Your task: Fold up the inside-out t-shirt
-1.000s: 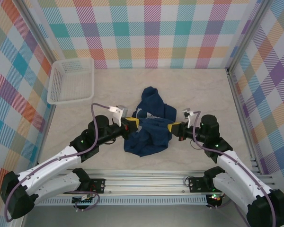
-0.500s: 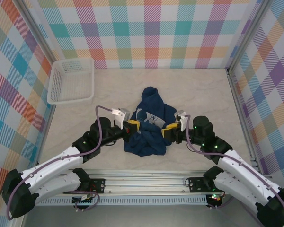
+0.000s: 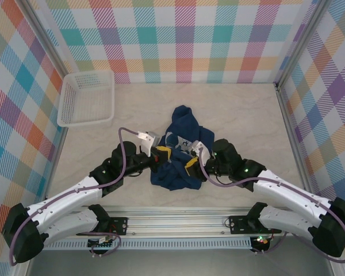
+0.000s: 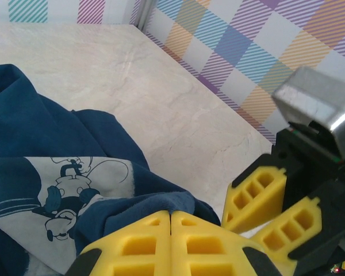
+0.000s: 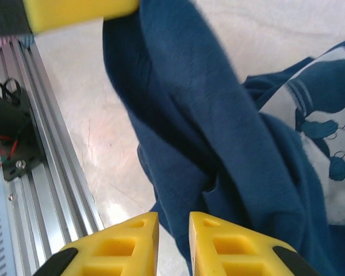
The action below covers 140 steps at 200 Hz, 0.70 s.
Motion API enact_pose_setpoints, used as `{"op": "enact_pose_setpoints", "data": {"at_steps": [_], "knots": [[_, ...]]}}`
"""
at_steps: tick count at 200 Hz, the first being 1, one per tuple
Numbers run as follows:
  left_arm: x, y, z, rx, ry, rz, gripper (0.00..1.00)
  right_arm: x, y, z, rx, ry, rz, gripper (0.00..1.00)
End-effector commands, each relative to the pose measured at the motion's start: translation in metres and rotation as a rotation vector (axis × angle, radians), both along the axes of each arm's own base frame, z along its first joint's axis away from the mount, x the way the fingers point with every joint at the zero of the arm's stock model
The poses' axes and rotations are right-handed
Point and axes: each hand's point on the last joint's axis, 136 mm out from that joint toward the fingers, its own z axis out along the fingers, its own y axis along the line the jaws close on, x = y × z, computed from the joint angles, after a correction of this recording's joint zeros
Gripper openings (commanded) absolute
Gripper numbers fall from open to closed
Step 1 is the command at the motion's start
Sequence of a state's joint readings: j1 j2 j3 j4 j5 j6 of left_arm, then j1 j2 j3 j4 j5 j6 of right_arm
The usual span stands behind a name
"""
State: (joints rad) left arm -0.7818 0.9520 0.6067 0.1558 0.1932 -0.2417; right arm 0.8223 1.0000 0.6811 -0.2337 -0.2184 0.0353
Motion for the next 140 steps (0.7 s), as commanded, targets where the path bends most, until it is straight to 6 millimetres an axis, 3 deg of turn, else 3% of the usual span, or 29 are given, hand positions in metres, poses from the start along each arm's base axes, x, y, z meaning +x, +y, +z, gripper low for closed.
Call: {"op": "enact_pose_setpoints", "data": {"at_steps": [1, 39, 92, 140], "knots": [[0.001, -0.002, 0.016, -0.012, -0.032, -0.015, 0.0, 0.011, -0.001, -0.001, -0.046, -0.056, -0.017, 0.21], [0.0, 0.0, 0.016, -0.013, -0.032, -0.01, 0.0, 0.027, 0.002, -0.007, -0.095, -0.077, -0.052, 0.26], [0.001, 0.003, 0.018, -0.012, -0.038, 0.004, 0.0, 0.018, 0.013, -0.016, -0.079, -0.02, 0.011, 0.28], [0.002, 0.002, 0.019, -0.015, -0.04, 0.008, 0.0, 0.018, 0.01, -0.025, -0.108, -0.002, 0.006, 0.27]]}}
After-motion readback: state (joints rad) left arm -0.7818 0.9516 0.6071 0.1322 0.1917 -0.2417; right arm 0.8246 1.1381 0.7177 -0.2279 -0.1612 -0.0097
